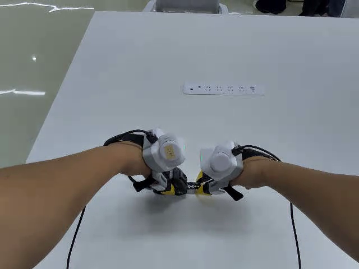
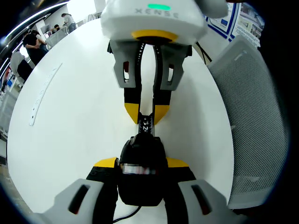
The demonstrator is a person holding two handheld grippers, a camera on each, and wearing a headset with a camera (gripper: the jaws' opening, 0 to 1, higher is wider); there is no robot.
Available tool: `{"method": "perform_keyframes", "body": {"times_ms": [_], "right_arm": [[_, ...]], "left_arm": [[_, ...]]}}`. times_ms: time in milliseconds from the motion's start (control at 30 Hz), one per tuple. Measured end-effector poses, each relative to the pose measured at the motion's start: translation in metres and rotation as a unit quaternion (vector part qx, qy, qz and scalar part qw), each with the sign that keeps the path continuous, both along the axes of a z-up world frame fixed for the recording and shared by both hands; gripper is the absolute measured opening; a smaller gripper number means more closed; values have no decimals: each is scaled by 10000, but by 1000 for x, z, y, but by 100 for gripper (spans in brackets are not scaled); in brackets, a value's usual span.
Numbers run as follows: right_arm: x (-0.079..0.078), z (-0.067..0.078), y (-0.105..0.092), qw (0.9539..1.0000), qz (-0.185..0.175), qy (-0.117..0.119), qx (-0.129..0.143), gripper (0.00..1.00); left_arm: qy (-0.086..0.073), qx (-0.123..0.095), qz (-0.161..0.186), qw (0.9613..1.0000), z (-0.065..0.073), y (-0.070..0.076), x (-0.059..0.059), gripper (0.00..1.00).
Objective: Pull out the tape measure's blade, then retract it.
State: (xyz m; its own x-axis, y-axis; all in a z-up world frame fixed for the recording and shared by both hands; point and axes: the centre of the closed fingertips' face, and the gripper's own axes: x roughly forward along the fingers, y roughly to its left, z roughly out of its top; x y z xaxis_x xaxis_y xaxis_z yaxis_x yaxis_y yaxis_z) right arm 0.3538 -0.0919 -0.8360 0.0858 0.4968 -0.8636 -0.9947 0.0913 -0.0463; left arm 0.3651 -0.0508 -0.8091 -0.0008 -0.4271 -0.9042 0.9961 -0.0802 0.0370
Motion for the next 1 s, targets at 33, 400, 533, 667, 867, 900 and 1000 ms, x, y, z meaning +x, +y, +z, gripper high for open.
{"method": "perform_keyframes", "body": {"times_ms": [33,400,533,667,867,900,1000], "right_arm": [[0,0,0,10000,-10,-1,8,13],[0,0,-7,10000,-34,2,70,13],[-1,0,-9,10000,-42,9,87,13],[-1,-1,-11,9997,-147,85,152,14],[-2,-1,-12,9998,-90,42,178,14],[-2,0,-12,9998,-81,33,182,13],[-1,-1,-13,9998,-65,27,185,13]], "left_arm": [[-3,3,-2,10000,0,0,0,33],[2,5,21,10000,-1,0,1,33],[2,2,18,10000,-1,1,0,33],[3,-14,18,10000,-1,0,0,33],[12,-28,32,10000,-1,0,1,33],[11,-31,39,10000,-1,0,1,33],[12,-36,58,10000,-1,0,1,33]]}}
